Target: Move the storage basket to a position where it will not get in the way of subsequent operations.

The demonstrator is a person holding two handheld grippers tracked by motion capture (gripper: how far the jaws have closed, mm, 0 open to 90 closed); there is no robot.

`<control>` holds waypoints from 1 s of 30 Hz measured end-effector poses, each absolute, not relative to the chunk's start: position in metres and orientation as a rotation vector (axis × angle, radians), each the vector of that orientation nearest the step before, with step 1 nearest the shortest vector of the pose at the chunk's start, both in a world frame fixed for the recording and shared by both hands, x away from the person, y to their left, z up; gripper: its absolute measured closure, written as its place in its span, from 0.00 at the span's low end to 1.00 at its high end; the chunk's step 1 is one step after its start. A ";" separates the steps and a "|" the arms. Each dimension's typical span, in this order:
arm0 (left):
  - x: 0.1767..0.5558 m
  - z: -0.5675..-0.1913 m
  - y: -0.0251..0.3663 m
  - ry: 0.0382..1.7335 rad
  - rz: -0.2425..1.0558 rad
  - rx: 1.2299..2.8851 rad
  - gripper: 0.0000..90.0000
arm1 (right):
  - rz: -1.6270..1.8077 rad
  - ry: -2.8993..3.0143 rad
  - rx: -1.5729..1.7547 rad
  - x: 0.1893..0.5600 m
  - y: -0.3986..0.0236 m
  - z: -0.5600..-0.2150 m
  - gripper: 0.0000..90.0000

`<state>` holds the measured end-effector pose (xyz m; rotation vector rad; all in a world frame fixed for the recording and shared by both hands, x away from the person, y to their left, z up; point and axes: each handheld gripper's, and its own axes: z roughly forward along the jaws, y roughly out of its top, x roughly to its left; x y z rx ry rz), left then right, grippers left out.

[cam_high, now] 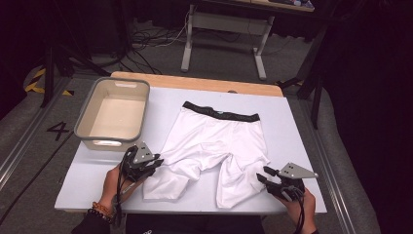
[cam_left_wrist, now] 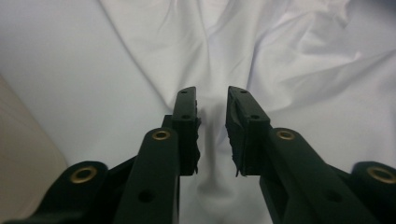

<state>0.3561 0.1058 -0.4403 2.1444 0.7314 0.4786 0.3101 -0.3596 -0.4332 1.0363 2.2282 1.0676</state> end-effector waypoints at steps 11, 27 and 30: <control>0.354 -0.401 0.019 0.431 0.408 2.152 0.49 | 0.983 2.193 1.175 0.324 -0.374 -0.448 0.47; 0.403 -0.432 -0.078 0.375 0.400 2.449 0.40 | 0.960 2.179 1.193 0.326 -0.376 -0.449 0.44; 0.409 -0.435 -0.083 0.390 0.441 2.478 0.47 | 0.961 2.177 1.194 0.326 -0.376 -0.448 0.44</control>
